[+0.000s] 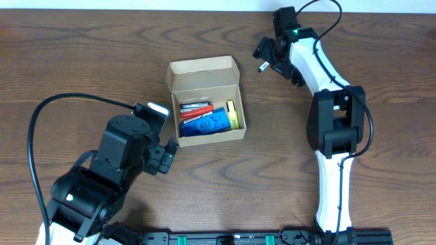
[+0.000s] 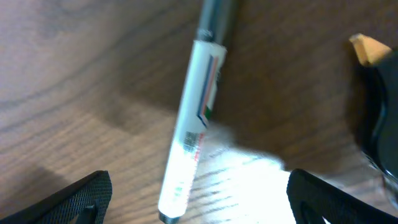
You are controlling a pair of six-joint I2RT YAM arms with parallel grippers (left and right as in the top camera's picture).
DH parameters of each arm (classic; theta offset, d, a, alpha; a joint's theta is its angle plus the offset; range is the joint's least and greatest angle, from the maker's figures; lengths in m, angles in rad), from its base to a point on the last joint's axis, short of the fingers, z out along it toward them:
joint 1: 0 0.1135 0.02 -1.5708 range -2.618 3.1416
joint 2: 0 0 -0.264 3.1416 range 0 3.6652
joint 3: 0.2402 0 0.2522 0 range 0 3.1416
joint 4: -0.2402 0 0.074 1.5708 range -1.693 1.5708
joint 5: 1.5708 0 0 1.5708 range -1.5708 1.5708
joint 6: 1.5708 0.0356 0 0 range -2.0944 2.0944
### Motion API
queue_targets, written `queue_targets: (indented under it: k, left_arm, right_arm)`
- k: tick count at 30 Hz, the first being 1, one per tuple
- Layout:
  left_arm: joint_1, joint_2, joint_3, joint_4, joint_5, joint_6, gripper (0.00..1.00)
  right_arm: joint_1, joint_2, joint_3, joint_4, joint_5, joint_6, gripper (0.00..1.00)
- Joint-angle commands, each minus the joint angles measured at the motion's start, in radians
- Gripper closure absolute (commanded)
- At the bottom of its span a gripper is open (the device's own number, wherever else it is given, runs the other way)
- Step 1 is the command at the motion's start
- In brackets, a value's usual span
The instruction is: Pack container
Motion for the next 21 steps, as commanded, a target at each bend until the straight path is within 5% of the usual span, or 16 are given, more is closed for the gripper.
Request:
queue_targets:
  k: [1, 21]
  left_arm:
    - [0.001, 0.0, 0.012, -0.003, 0.008, 0.018, 0.05]
    - [0.001, 0.0, 0.012, -0.003, 0.008, 0.018, 0.05]
  right_arm:
    - [-0.019, 0.01, 0.023, -0.023, 0.004, 0.01, 0.07]
    - [-0.027, 0.01, 0.023, -0.096, 0.023, 0.003, 0.11]
